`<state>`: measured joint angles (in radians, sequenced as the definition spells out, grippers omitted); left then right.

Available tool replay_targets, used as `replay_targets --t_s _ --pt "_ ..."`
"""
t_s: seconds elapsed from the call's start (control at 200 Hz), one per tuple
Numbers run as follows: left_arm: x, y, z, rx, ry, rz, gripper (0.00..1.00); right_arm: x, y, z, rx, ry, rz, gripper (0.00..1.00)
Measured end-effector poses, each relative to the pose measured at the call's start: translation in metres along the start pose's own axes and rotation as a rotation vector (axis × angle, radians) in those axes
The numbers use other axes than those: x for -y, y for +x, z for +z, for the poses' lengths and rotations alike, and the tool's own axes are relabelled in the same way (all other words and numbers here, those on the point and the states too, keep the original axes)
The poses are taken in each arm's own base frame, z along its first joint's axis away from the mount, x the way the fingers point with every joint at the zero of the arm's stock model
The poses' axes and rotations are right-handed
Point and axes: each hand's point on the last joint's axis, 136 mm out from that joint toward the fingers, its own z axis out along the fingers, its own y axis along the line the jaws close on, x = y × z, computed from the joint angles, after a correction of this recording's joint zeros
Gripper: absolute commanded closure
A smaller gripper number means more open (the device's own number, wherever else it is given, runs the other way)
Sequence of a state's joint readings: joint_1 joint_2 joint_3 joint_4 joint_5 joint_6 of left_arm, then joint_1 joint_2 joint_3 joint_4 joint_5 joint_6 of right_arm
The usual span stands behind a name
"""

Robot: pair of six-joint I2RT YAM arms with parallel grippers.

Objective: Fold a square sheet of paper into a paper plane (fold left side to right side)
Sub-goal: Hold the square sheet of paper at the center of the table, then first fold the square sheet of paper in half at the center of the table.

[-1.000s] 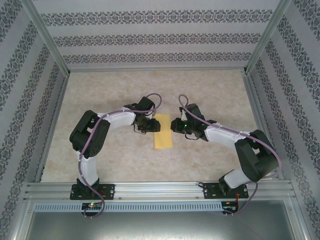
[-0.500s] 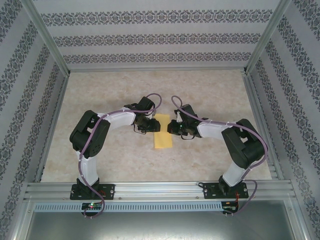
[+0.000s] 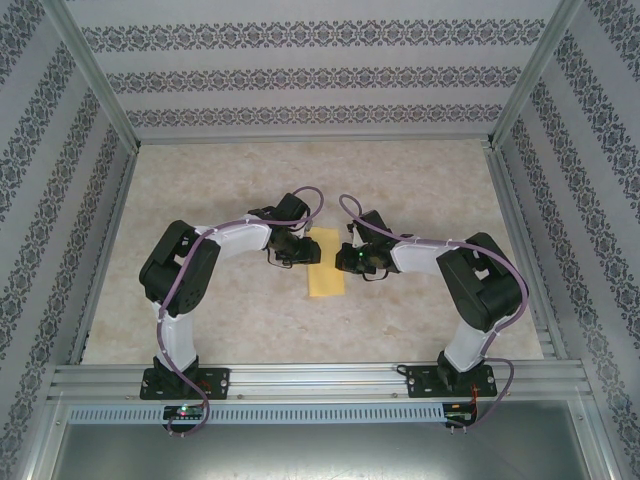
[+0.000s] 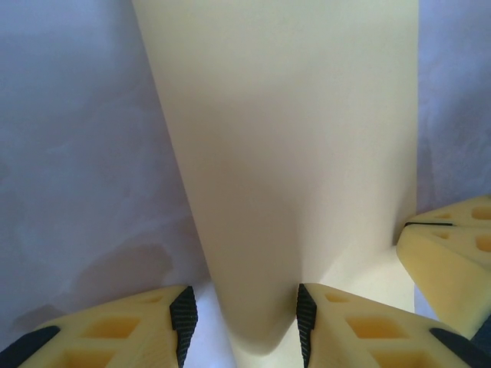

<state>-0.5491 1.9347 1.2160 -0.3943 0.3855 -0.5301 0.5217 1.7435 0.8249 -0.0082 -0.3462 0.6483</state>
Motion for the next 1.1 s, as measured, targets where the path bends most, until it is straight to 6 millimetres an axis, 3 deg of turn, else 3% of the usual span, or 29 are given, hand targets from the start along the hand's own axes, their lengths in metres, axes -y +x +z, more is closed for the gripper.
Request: replay_targets --t_s 0.185,0.31,0.45,0.544,0.784,0.939,1.099 --pt "0.0 -0.002 -0.007 0.036 -0.03 0.021 0.45 0.0 0.0 0.001 -0.001 0.001 0.0 0.95" --pt "-0.001 -0.009 -0.026 0.105 -0.062 0.034 0.45 0.0 0.0 0.001 -0.001 0.001 0.0 0.95" --pt "0.012 -0.014 -0.058 0.202 -0.014 0.059 0.56 0.0 0.0 0.001 -0.001 0.001 -0.001 0.95" --pt "0.027 -0.015 -0.066 0.229 0.065 0.078 0.63 0.0 0.0 0.001 -0.001 0.001 -0.004 0.95" --pt "0.052 -0.014 -0.041 0.17 0.24 0.092 0.72 0.001 0.0 0.001 -0.001 0.002 -0.012 0.95" --pt "0.044 -0.008 -0.015 0.114 0.241 0.074 0.74 0.001 0.001 0.001 -0.002 0.002 -0.019 0.95" --pt "0.034 0.0 -0.005 0.088 0.22 0.06 0.74 0.001 0.001 0.001 -0.003 0.004 -0.023 0.95"
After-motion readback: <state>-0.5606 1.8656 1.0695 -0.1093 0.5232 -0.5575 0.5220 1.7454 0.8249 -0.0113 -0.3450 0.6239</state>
